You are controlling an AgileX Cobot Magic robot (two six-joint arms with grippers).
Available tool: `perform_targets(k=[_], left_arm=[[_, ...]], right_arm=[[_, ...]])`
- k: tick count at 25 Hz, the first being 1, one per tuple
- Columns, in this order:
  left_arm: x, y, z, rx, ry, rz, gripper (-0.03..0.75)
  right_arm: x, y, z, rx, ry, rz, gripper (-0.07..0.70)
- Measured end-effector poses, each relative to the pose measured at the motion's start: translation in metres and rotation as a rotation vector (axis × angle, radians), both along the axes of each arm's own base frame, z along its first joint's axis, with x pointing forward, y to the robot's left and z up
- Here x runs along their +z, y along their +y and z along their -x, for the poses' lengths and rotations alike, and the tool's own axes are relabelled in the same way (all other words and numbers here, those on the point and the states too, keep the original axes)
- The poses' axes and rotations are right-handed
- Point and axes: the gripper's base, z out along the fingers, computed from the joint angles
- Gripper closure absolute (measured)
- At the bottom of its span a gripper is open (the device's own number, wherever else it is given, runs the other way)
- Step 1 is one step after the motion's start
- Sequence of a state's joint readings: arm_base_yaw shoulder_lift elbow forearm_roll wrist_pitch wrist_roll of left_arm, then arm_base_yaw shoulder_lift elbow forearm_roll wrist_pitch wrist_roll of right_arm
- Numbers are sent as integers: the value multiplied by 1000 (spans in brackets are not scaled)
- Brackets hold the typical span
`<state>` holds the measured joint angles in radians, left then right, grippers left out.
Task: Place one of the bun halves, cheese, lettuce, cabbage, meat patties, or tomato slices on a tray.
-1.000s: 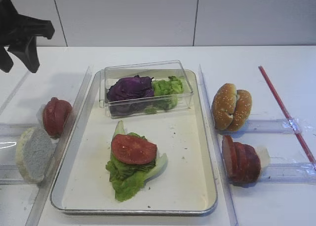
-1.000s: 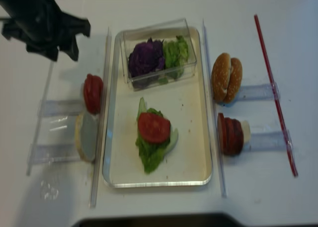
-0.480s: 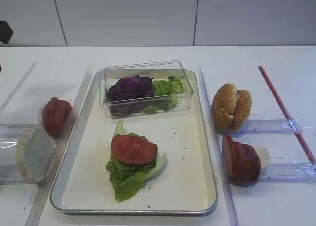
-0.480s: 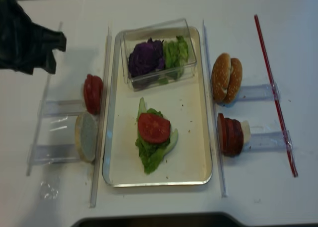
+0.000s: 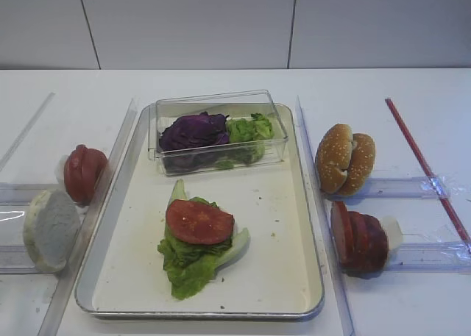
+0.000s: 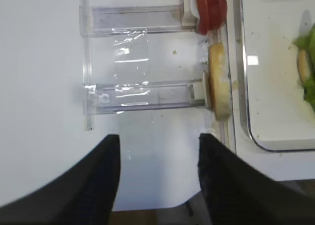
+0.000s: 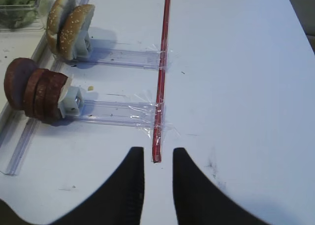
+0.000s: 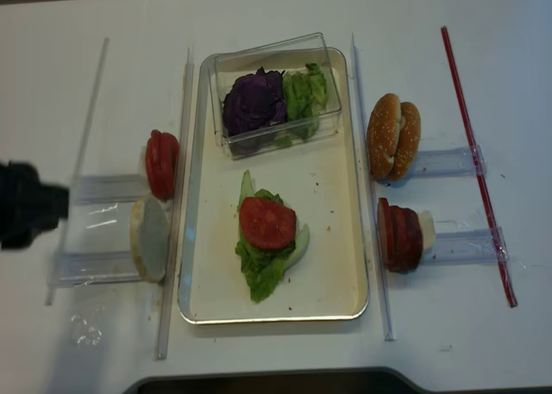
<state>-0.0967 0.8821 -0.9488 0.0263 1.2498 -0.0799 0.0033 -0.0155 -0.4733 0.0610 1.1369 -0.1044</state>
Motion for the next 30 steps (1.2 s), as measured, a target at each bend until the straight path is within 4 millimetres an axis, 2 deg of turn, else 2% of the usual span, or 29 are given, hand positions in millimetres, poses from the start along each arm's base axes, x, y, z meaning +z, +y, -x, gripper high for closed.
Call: perform_targets(k=[6, 13, 20, 26, 30], left_arm=[[-11, 5, 53, 10, -104, 16, 366], [-37, 12, 97, 12, -198, -7, 366], [-70, 15, 128, 11, -287, -2, 366], [-73, 18, 153, 14, -439, 14, 367], [-75, 18, 157, 14, -454, 15, 367]], right_arm=[[0, 0, 0, 0, 0, 0, 453], [0, 0, 0, 0, 0, 0, 453], [0, 0, 0, 0, 0, 0, 453], [0, 0, 0, 0, 0, 0, 453], [0, 0, 0, 0, 0, 0, 453]])
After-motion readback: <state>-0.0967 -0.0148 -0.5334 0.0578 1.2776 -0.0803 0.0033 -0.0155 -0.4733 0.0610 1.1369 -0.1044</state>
